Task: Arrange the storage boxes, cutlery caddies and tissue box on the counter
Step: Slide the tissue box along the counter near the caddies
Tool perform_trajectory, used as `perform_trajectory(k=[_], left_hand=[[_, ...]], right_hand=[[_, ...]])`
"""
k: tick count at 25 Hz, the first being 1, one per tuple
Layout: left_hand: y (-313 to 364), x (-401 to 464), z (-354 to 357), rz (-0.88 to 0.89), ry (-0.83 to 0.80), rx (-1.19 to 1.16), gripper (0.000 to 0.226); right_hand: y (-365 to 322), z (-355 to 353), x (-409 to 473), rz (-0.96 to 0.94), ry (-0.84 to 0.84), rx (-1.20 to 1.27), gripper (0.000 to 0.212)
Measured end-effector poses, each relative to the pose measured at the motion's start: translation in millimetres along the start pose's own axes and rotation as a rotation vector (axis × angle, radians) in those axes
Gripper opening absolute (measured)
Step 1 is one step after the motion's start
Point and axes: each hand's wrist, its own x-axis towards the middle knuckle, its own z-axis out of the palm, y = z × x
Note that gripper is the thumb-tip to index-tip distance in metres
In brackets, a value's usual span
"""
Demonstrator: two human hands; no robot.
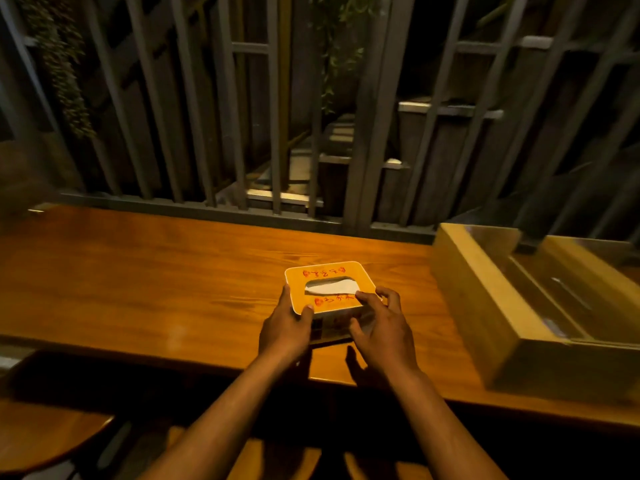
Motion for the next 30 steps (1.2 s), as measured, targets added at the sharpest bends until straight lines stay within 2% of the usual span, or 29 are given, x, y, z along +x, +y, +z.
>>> perform_trajectory(k=[6,9,13,21,30], left_hand=[[40,-24,61,0.034,-0.034,0.025,0.060],[47,-28,80,0.133,0.010,0.284,0.067],[38,-19,88,0.259,0.025,0.571,0.069],[45,76,93,0.395,-0.051,0.788,0.062],[61,198,127,0.443,-0.135,0.840,0.063]], right_hand=[[66,-56,-4,-0.004,-0.037,-0.081,0.057],[77,-63,-4,0.009,0.010,-0.194,0.054],[82,-60,2,0.014,0.013,-0.170,0.053],[80,-36,75,0.044,-0.021,-0.146,0.051],[85,-2,179,0.224,-0.125,-0.235,0.080]])
